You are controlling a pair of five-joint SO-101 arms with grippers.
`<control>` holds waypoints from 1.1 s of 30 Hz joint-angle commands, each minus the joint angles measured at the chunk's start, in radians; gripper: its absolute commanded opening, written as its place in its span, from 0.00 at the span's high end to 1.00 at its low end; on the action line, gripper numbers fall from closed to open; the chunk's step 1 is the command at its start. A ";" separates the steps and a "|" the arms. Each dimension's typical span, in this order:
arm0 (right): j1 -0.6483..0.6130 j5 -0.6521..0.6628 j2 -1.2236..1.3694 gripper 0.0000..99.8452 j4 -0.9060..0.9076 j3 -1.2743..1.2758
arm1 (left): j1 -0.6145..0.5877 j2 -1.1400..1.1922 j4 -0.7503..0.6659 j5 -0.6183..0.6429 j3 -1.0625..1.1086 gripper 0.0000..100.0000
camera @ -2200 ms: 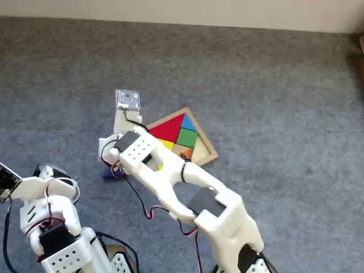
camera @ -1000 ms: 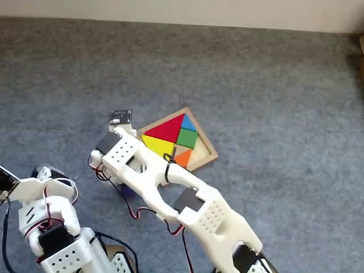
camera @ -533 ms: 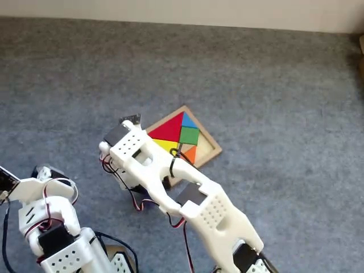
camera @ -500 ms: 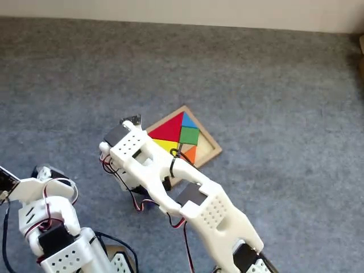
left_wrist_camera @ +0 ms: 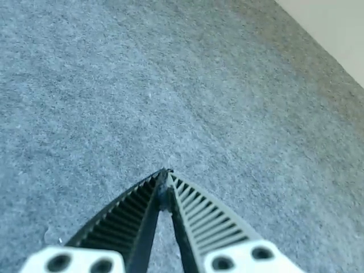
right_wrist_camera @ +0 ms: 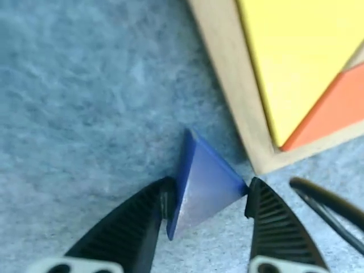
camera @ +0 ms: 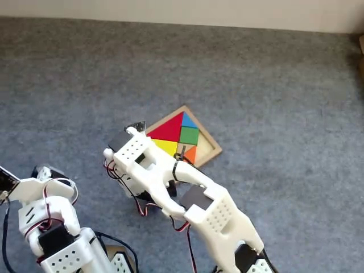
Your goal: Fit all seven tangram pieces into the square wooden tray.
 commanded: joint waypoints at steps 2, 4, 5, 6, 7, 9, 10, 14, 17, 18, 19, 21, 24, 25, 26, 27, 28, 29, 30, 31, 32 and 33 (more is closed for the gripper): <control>-0.002 0.009 -0.027 0.84 -0.004 0.018 | -0.008 -0.038 -0.021 -0.002 -0.051 0.99; -0.002 0.014 -0.028 0.88 -0.002 0.018 | -0.008 -0.038 -0.021 -0.002 -0.051 0.99; -0.002 0.034 -0.028 0.89 -0.002 0.018 | -0.008 -0.038 -0.021 -0.002 -0.051 0.99; -0.002 0.060 -0.028 0.90 -0.001 0.018 | -0.008 -0.038 -0.021 -0.002 -0.051 0.99; -0.002 0.077 -0.028 0.90 0.008 0.018 | -0.008 -0.038 -0.021 -0.002 -0.050 0.99; -0.002 0.092 -0.028 0.90 0.036 0.018 | -0.008 -0.038 -0.021 -0.002 -0.050 0.99; -0.002 0.094 -0.030 0.90 0.053 0.018 | -0.008 -0.038 -0.021 -0.002 -0.050 0.99; -0.002 0.118 -0.031 0.90 0.097 0.016 | -0.008 -0.038 -0.021 -0.002 -0.050 0.99; -0.007 0.141 -0.045 0.90 0.125 0.010 | -0.008 -0.038 -0.021 -0.002 -0.050 0.99; -0.007 0.143 -0.064 0.90 0.128 0.015 | -0.008 -0.038 -0.021 -0.002 -0.050 0.99; -0.007 0.143 -0.090 0.90 0.131 0.018 | -0.008 -0.038 -0.021 -0.002 -0.050 0.99; -0.004 0.143 -0.151 0.90 0.153 0.021 | -0.008 -0.038 -0.021 -0.002 -0.050 0.99; -0.002 0.143 -0.269 0.90 0.157 0.061 | -0.008 -0.038 -0.021 -0.002 -0.050 0.99; -0.002 0.143 -0.308 0.90 0.157 0.085 | -0.008 -0.038 -0.021 -0.002 -0.050 0.99; -0.002 0.143 -0.343 0.90 0.156 0.108 | -0.008 -0.038 -0.021 -0.002 -0.050 0.99; -0.002 0.143 -0.377 0.90 0.156 0.130 | -0.008 -0.038 -0.021 -0.002 -0.050 0.99; -0.001 0.143 -0.407 0.90 0.156 0.150 | -0.008 -0.038 -0.021 -0.002 -0.050 0.99; -0.001 0.143 -0.438 0.90 0.156 0.168 | -0.008 -0.038 -0.021 -0.002 -0.050 0.99; 0.001 0.143 -0.467 0.90 0.156 0.188 | -0.008 -0.038 -0.021 -0.002 -0.050 0.99; 0.010 0.143 -0.498 0.90 0.156 0.206 | -0.008 -0.038 -0.021 -0.002 -0.050 0.99; 0.021 0.144 -0.526 0.90 0.154 0.219 | -0.008 -0.038 -0.021 -0.002 -0.050 0.99; 0.039 0.144 -0.552 0.90 0.143 0.231 | -0.008 -0.038 -0.021 -0.002 -0.050 0.99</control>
